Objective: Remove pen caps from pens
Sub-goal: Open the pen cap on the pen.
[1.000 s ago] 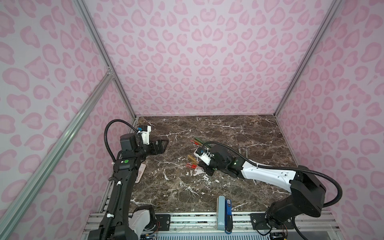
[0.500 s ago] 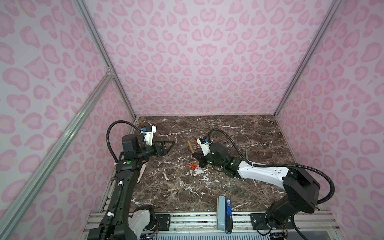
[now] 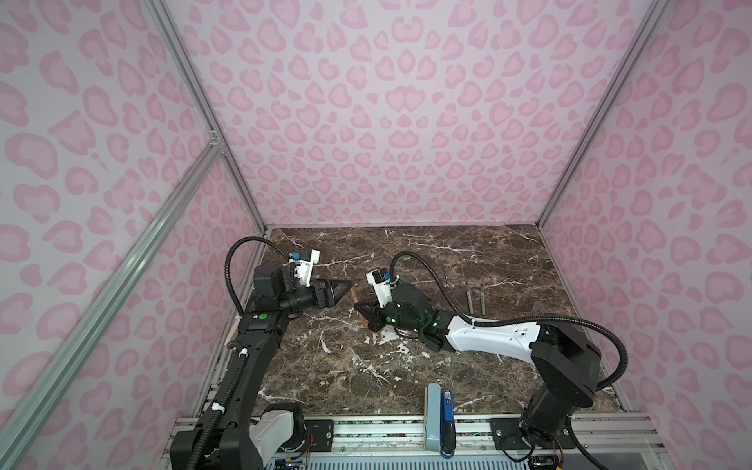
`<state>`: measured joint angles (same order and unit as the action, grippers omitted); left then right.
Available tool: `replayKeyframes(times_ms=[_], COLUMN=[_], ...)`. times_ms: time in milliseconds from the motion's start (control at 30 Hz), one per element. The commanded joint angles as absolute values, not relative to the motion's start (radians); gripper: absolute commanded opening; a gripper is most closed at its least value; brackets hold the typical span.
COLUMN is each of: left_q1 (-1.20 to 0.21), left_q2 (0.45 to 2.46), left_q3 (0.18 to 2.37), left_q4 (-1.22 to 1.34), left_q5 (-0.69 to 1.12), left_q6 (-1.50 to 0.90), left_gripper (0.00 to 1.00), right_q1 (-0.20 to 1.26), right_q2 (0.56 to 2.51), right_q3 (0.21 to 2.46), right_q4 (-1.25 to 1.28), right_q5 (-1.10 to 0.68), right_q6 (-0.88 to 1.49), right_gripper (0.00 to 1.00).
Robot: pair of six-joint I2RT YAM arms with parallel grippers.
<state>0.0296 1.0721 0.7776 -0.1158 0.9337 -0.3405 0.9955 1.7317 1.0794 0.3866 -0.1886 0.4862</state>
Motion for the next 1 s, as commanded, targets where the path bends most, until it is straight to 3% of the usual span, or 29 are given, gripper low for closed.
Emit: replayKeyframes(times_ms=[0,300,600,633,767,800,967], left_q1=[0.019,0.011,0.012,0.011,0.011,0.011,0.013], left_q2=[1.080,1.098,1.096,1.094,1.088,1.088,1.079], left_q3=[0.770,0.777,0.789,0.797,0.782,0.785,0.784], left_q4=[-0.074,-0.073,-0.097,-0.108,-0.084,-0.089,-0.097], left_q5=[0.892,0.868,0.857,0.858,0.858,0.856,0.858], left_q6=[-0.346,-0.357,-0.353,-0.354,-0.350,-0.348,-0.347], left_gripper=[0.80,0.46,0.04,0.04,0.04,0.04,0.04], right_q1=[1.009,1.021,1.026,1.026,1.025,1.025,1.026], right_q2=[1.748,1.760,1.764,1.765,1.787,1.797,1.817], right_q3=[1.096,1.124,1.144,1.151,1.153,1.161,1.188], right_q4=[0.437,0.430,0.420,0.413,0.409,0.397,0.382], right_q5=[-0.200,-0.212,-0.211,-0.212,-0.204,-0.201,-0.197], right_q6=[0.487,0.472,0.477,0.476,0.474,0.474,0.471], right_gripper=[0.00,0.00,0.00,0.00,0.27,0.30,0.28])
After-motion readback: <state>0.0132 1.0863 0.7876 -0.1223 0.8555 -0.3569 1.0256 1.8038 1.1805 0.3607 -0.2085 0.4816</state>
